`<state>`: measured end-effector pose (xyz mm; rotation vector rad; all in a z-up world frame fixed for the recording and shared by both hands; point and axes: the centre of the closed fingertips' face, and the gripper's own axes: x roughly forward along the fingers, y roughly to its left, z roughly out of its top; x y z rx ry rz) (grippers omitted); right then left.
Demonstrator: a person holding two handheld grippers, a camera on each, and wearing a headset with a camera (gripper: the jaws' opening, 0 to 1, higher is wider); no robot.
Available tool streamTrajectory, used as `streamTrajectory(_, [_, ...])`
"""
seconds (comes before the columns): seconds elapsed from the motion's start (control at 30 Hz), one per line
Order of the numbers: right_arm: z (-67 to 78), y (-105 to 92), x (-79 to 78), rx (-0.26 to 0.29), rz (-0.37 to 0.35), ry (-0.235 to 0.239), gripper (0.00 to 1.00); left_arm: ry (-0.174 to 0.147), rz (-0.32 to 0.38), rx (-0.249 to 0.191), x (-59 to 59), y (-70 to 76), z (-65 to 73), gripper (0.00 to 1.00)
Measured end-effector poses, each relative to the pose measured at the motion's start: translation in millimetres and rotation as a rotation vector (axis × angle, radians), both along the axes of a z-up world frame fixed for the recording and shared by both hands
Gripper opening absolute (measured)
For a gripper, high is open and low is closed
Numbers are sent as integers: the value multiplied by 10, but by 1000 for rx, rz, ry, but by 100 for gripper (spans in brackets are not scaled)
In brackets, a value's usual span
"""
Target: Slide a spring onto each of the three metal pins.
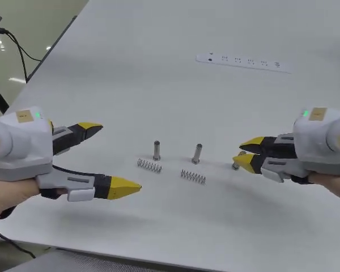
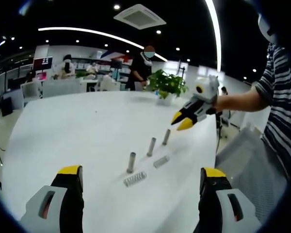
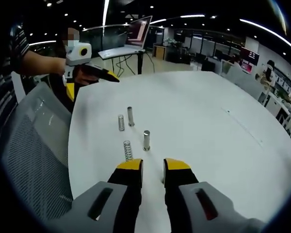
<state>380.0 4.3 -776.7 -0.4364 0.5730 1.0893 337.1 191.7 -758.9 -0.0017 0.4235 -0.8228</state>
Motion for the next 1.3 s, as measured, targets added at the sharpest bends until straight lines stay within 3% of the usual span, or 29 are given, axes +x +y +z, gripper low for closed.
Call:
streamTrajectory(0.23, [44,6,-88,13,4,4,13,3,1,-2,-1,7,-10,98])
streamTrajectory(0.57, [-158,-25,-253,-17,19,46,11,10,-5,1,-15,3,-48,98])
streamTrajectory(1.03, [-305,-46,-289,-35,8,74,11,15,-6,-1,-31,-15,-50,97])
streamTrajectory(1.3, [-283,36,-281,-23,23,74,11,18,-4,0,-46,0,-59,97])
